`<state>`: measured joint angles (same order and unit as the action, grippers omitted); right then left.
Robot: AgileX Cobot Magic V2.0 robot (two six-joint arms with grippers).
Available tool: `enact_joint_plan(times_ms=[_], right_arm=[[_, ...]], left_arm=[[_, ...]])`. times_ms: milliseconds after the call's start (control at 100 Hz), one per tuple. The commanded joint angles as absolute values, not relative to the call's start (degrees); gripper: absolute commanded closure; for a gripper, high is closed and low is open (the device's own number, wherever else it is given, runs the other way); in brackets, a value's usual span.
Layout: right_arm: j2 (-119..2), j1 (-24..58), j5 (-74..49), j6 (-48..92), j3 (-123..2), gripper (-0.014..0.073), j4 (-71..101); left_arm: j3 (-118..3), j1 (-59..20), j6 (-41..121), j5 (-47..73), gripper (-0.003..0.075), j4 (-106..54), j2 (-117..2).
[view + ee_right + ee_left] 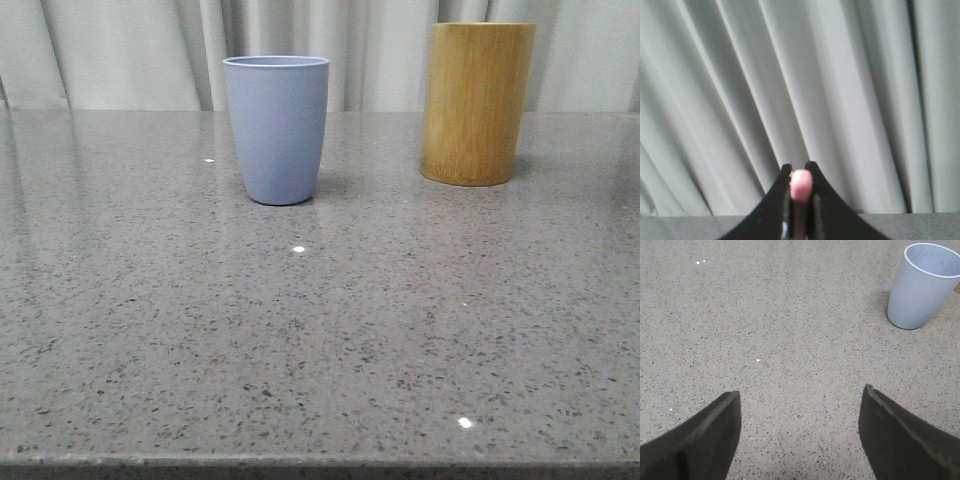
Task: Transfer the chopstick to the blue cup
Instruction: 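Move the chopstick over the blue cup and lower it inside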
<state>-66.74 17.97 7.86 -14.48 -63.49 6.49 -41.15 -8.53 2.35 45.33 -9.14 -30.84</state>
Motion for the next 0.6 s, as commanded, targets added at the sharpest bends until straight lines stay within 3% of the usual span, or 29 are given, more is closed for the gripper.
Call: enact_joint_plan(times_ms=[0,270,590], right_arm=[[-66.3,21.6,11.9,-14.0,-65.6,0.0713,5.5],[-73.3,30.0,16.7,-14.0,-65.6,0.0713,5.0],[-81.9,32.1,21.2,-15.3,-65.6,0.0705,5.0]], left_arm=[[-42.7,-8.4,1.9,40.9,0.0236,-10.1,-31.0],[-42.7,-8.4,1.9,40.9,0.0236,-10.1,-31.0],[-42.7,-8.4,1.9,41.8,0.0236,-10.1,-31.0]])
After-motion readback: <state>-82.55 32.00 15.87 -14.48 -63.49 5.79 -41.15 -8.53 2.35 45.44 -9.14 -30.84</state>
